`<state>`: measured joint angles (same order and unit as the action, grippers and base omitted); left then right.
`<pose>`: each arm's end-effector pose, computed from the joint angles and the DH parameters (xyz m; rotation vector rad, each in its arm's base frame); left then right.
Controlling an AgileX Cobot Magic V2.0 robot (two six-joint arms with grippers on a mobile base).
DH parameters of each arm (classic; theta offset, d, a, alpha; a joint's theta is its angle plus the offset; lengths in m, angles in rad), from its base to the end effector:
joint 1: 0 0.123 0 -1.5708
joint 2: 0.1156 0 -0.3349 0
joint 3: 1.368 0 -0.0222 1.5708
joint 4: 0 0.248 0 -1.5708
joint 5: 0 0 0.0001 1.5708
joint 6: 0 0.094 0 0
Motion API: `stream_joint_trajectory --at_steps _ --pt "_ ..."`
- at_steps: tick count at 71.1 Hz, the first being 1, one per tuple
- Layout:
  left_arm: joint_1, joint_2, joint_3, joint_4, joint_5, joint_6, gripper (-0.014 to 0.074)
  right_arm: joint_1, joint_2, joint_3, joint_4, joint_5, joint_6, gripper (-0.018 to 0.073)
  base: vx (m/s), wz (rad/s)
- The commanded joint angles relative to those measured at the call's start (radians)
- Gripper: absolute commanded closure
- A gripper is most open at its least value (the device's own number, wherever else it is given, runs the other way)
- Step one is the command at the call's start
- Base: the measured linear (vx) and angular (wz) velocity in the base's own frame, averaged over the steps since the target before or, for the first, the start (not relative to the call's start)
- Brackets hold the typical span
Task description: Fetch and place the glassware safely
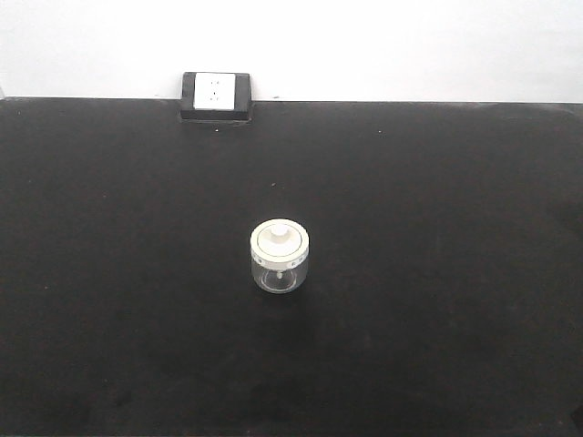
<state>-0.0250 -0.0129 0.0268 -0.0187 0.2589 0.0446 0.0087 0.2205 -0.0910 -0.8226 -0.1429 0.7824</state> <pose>0.0049 -0.0006 0.1802 0.0487 1.7557 -0.0031 0.0258 0.0100 0.2502 -0.1168 1.5116 0.0581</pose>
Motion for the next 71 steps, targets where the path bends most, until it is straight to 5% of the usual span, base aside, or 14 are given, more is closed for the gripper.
stream_joint_trajectory --at_steps 1,71 --pt "-0.001 -0.002 0.030 -0.009 -0.081 -0.005 0.0603 -0.005 0.009 -0.028 0.002 -0.050 -0.010 0.0566 0.00 0.00" --pt "-0.001 -0.002 0.030 -0.009 -0.081 -0.005 0.0603 -0.005 0.009 -0.028 0.002 -0.049 -0.010 0.0564 0.00 0.00"
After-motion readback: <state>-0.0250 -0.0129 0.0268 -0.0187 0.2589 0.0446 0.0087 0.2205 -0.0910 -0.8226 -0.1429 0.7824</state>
